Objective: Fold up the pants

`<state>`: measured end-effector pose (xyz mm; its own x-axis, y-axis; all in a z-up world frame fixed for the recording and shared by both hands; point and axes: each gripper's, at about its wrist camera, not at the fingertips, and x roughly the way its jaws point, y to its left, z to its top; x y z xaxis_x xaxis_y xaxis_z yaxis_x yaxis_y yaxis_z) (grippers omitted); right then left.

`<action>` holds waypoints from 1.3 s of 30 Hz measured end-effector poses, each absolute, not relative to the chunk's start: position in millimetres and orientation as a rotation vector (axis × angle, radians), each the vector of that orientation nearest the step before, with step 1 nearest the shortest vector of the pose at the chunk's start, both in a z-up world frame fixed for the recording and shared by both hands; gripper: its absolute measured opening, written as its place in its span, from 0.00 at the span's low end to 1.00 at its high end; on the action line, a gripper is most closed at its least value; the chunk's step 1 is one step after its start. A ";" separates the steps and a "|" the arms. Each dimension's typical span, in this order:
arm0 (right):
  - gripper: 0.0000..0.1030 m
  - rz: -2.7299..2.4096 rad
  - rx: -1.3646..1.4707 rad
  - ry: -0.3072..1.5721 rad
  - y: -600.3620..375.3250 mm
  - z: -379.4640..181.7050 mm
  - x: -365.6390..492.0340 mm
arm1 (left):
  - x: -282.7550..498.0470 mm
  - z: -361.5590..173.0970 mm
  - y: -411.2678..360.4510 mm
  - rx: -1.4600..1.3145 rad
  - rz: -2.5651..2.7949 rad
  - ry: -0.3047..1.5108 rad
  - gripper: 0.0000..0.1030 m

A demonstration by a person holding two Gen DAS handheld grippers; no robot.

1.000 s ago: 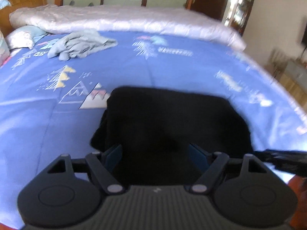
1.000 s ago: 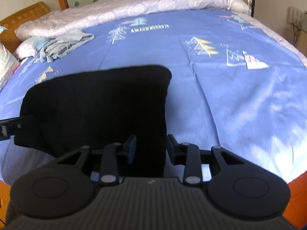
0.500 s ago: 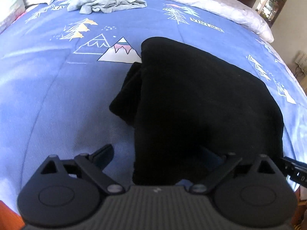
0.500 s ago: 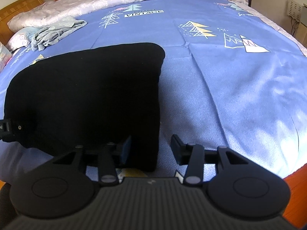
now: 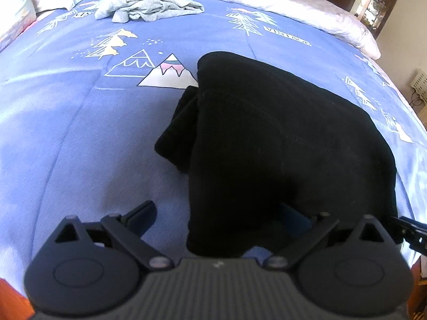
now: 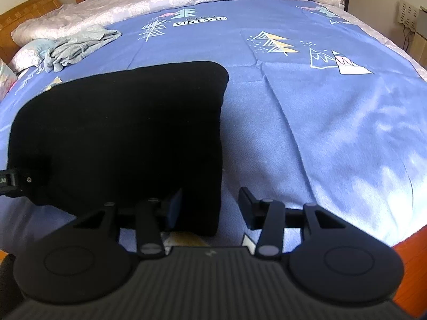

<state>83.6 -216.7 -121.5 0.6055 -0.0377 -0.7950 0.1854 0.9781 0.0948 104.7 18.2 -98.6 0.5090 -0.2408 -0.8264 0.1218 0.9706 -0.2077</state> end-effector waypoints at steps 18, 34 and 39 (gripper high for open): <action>0.48 -0.088 0.227 0.840 -213.1 -92.4 41.1 | 64.5 -55.8 33.9 -0.160 -0.199 0.945 0.88; 0.55 -0.019 0.259 0.836 -200.3 -90.5 35.8 | 21.3 -34.2 31.1 -0.010 -0.168 0.819 1.00; 0.59 -0.040 0.308 0.794 -218.5 -87.9 39.2 | 35.3 -27.6 39.8 -0.061 -0.191 0.817 1.00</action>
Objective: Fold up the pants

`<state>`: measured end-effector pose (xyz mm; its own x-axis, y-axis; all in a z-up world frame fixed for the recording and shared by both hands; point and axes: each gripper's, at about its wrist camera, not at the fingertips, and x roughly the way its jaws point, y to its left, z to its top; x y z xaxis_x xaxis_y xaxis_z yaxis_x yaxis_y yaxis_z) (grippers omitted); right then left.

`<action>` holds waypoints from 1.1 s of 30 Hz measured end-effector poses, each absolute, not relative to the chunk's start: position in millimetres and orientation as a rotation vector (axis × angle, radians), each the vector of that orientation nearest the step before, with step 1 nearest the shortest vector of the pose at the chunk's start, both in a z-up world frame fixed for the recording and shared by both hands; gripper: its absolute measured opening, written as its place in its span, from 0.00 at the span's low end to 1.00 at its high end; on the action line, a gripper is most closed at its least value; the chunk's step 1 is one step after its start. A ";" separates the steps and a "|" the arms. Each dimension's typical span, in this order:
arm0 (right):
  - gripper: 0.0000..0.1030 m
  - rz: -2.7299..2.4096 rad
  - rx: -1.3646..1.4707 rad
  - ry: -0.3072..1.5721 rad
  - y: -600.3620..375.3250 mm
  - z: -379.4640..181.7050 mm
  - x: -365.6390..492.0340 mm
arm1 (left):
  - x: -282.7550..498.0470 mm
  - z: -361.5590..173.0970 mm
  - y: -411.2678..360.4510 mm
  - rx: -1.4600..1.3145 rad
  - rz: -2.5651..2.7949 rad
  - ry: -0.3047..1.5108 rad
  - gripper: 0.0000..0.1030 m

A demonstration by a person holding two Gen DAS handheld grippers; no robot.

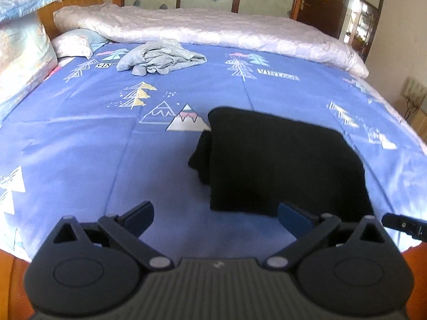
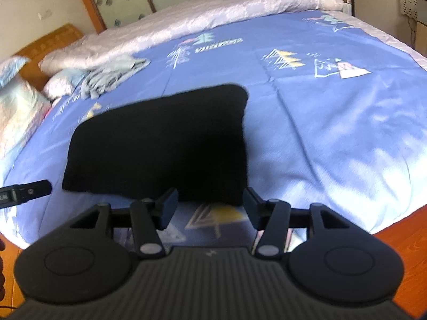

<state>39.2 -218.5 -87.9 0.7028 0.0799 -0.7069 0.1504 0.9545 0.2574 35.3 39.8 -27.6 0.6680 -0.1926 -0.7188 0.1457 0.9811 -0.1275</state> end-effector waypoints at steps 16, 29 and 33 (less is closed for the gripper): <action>0.67 -0.054 0.489 0.797 -259.4 -108.9 74.7 | 138.4 -36.1 47.8 -0.250 -0.318 0.888 1.00; 0.76 0.008 0.557 0.825 -277.7 -127.8 122.0 | 194.2 -107.0 50.5 -0.390 -0.430 1.086 1.00; 0.77 0.050 0.587 0.849 -276.6 -138.5 141.5 | 195.3 -118.7 50.2 -0.449 -0.455 1.072 0.99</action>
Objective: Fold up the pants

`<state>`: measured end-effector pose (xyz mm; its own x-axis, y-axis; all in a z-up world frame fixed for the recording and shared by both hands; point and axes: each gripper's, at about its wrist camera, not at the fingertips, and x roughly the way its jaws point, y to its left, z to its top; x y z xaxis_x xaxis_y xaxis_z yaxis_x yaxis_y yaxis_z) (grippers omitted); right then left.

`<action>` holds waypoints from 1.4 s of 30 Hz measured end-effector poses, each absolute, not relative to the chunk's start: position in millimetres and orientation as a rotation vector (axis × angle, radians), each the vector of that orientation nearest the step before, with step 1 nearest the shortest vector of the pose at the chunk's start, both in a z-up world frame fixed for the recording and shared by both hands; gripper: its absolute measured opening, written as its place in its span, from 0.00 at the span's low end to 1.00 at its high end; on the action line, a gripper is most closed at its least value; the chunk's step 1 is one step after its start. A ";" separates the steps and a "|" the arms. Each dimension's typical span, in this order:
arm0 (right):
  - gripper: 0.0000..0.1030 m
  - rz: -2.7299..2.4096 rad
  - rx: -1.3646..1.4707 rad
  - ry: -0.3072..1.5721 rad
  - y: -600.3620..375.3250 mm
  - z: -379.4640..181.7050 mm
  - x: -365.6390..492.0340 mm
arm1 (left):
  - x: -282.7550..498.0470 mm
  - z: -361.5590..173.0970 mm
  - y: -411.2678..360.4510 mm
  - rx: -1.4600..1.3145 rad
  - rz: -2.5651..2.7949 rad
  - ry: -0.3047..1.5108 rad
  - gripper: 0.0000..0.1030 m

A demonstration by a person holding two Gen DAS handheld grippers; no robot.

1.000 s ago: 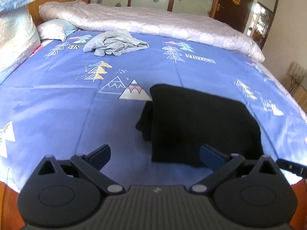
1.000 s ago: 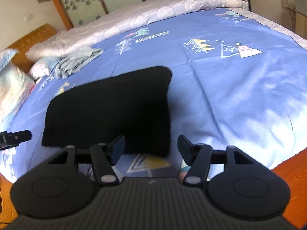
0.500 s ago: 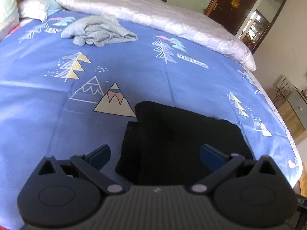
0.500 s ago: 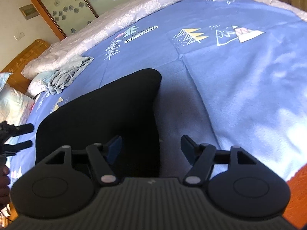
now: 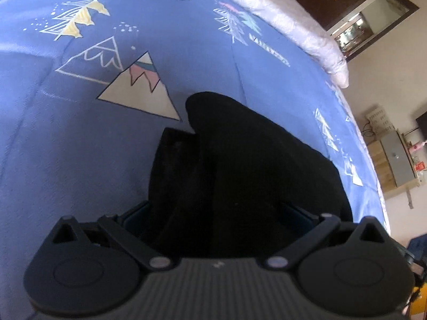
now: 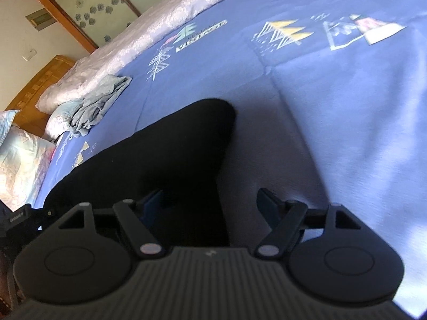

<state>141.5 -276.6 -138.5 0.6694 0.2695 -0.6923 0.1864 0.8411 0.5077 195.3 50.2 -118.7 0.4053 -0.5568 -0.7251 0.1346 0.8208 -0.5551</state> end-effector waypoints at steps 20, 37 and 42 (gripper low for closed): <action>0.15 0.062 0.345 0.463 -288.3 -23.7 281.3 | 337.9 -37.5 -25.6 -0.384 -0.503 0.708 0.65; 0.51 -0.193 0.316 0.734 -297.5 -82.2 223.6 | 283.5 -48.2 -52.6 -0.064 -0.177 0.756 0.83; 0.72 -0.169 0.236 0.813 -262.1 -83.8 143.7 | 200.2 -35.6 -46.5 -0.040 -0.197 0.787 0.98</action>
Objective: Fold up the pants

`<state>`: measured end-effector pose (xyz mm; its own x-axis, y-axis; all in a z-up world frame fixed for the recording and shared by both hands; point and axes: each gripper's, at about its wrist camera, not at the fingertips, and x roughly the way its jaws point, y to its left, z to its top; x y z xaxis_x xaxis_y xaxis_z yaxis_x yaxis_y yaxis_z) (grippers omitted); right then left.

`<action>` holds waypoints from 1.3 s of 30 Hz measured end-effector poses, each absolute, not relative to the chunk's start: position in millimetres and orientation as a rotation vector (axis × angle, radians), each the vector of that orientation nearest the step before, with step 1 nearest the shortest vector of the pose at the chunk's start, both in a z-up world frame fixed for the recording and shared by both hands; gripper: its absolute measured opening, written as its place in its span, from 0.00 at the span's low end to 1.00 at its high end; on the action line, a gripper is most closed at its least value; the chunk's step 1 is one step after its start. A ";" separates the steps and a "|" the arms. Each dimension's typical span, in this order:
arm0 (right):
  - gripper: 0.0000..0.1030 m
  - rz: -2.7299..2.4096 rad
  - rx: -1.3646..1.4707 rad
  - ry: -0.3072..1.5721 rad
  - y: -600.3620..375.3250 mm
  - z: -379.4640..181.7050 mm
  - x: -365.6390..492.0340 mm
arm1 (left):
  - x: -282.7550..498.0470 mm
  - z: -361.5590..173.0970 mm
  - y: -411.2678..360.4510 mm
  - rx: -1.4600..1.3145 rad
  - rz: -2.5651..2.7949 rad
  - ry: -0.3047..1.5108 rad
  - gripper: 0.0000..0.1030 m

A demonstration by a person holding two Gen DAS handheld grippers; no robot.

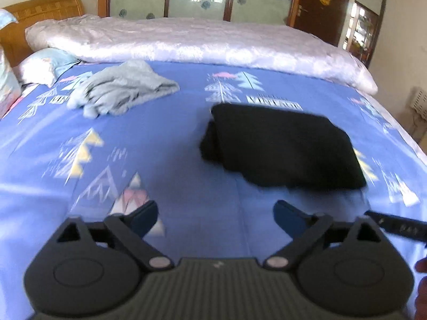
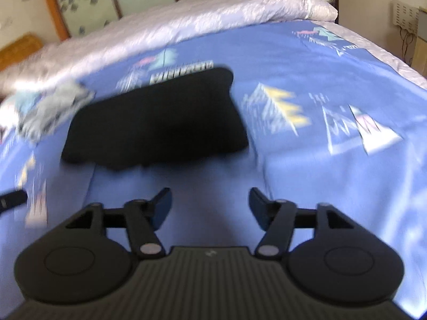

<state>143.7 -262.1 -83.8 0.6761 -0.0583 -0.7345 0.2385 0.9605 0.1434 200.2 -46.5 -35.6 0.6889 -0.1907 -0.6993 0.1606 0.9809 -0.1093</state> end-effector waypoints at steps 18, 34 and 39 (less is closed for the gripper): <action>1.00 -0.167 0.110 0.772 -193.1 -61.9 46.9 | 40.7 -6.9 -3.9 0.000 -0.172 0.776 1.00; 1.00 -0.160 0.059 0.731 -157.6 -57.5 27.0 | 22.0 -12.8 10.2 0.055 -0.005 0.764 1.00; 1.00 -0.145 0.098 0.756 -160.1 -64.2 31.5 | 24.6 -12.6 9.6 0.099 0.051 0.734 1.00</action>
<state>31.5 -160.1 -64.2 0.7184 -0.0954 -0.6891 0.1659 0.9855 0.0366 24.6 9.6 -12.6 0.7412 0.0809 -0.6664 -0.0114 0.9941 0.1081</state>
